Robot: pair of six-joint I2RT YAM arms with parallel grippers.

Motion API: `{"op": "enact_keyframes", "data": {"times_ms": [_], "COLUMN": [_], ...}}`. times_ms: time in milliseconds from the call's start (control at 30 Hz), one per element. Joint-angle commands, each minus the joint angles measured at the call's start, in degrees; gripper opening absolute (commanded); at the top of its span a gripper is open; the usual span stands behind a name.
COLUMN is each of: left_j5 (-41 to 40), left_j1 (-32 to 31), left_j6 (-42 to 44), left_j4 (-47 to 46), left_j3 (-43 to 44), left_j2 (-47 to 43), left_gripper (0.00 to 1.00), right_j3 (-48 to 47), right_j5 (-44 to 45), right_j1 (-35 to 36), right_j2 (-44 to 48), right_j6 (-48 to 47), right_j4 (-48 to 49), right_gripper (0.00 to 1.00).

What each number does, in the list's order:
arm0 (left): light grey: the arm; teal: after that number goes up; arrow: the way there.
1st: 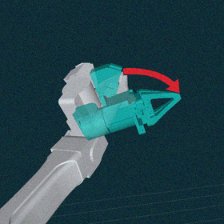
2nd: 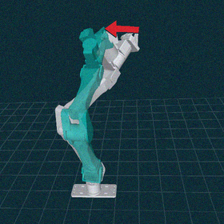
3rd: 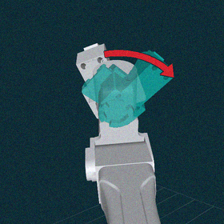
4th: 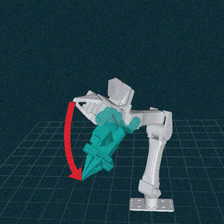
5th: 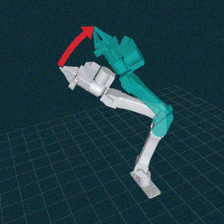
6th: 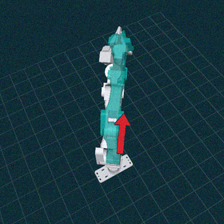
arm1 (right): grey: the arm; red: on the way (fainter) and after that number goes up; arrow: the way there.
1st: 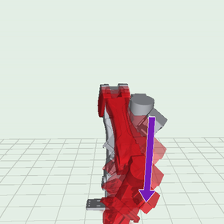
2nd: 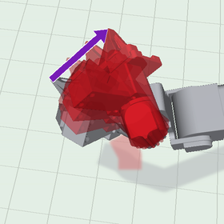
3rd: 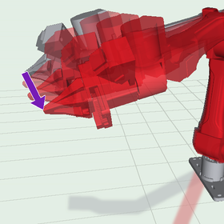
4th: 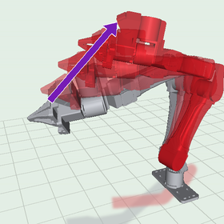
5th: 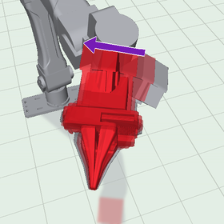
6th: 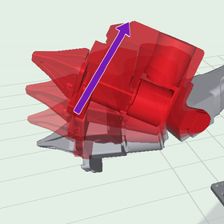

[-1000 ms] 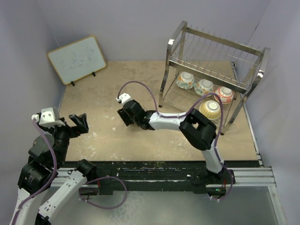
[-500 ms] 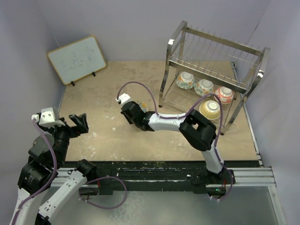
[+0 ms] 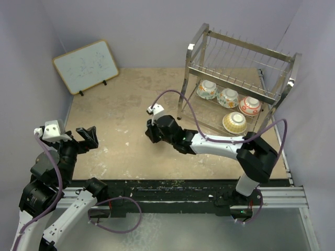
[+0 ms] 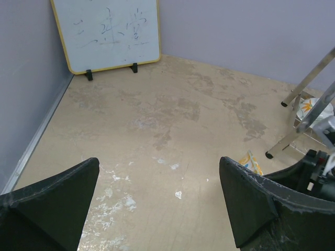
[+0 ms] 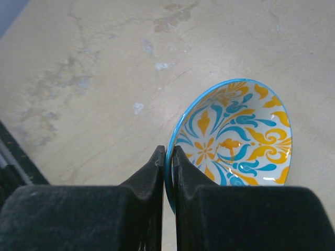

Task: Load the bowls into the dish rack

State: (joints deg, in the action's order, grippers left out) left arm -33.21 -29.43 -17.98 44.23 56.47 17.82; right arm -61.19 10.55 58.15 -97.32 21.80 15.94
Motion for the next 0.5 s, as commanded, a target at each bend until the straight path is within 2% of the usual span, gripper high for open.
{"op": "enact_keyframes", "data": {"times_ms": [0,100,300,467], "left_j5": [0.4,0.7,1.1,1.3], "left_j1": [-0.4,-0.4,-0.4,-0.4], "left_j6": [0.1,0.0,0.1,0.1], "left_j4": [-1.7,-1.8,-1.7,-1.8], "left_j3": [1.7,1.8,2.6,3.1], "left_j2": [0.5,0.6,0.9,1.3], "left_gripper": [0.99,0.99,0.99,0.99], "right_j3": [6.1,10.9,20.4,24.9], "right_j5": [-3.1,-5.1,-14.0,-20.0], "right_j1": [0.0,-1.4,-8.5,-14.5], "right_j2": [7.7,11.0,17.0,21.7], "right_j6": [7.6,10.9,16.8,20.4], "right_j4": [9.6,13.6,23.2,26.1], "right_gripper": [0.08,0.08,0.08,0.08]}}
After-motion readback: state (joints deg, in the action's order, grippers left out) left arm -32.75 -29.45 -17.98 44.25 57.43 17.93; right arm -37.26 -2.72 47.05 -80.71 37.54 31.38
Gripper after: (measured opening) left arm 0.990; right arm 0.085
